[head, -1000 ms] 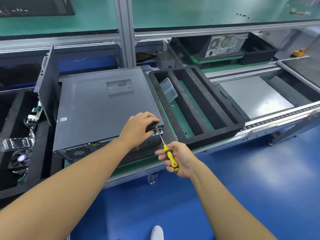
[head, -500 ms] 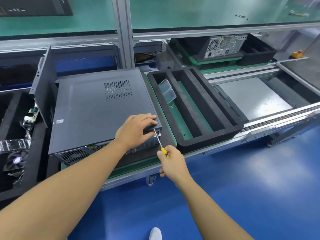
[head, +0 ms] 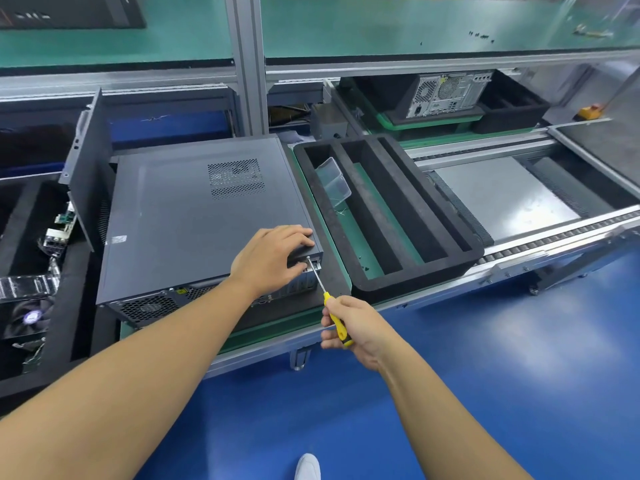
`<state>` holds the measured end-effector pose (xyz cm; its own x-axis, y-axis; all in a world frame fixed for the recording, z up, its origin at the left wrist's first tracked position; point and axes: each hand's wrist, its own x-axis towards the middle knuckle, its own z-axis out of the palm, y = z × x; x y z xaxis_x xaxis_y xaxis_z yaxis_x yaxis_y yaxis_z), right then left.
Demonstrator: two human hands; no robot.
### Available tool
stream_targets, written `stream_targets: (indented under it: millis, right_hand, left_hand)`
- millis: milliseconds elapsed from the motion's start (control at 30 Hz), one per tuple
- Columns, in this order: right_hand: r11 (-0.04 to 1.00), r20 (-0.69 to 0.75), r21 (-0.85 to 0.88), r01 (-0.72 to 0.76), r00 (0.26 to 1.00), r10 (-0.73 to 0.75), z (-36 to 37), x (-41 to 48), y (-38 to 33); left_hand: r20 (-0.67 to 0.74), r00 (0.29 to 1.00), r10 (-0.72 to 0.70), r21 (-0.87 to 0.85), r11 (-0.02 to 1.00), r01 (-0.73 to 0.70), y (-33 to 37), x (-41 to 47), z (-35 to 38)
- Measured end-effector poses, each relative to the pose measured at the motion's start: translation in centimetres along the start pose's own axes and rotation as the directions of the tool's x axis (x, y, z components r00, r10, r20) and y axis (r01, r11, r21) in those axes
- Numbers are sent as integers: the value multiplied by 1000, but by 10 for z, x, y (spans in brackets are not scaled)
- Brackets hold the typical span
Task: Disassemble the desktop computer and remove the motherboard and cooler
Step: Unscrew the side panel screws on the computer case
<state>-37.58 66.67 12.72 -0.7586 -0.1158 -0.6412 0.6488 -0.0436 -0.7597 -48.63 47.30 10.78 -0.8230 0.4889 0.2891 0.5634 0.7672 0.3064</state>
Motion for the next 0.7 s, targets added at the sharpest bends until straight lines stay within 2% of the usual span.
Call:
stream_targets:
  millis: [167,333,500,700]
  right_hand:
    - [987,-61,-158,7,998,-17,13,1,3]
    - [990,-14,-23,-137,991,137,11,-4,-3]
    - [999,44,7,-34,998,34,8,-11,-4]
    - [992,-62,-121,18,998,-25,12,-7,5]
  left_hand:
    - [1,1000,-9,21,1000,9,0,-2,2]
    - [-3,1000,-9,14,1000,9,0,-2,2]
    - [-4,1000,-11,15,1000,11,0,-1,2]
    - [0,1000,-18,14,1000,18,0,0,2]
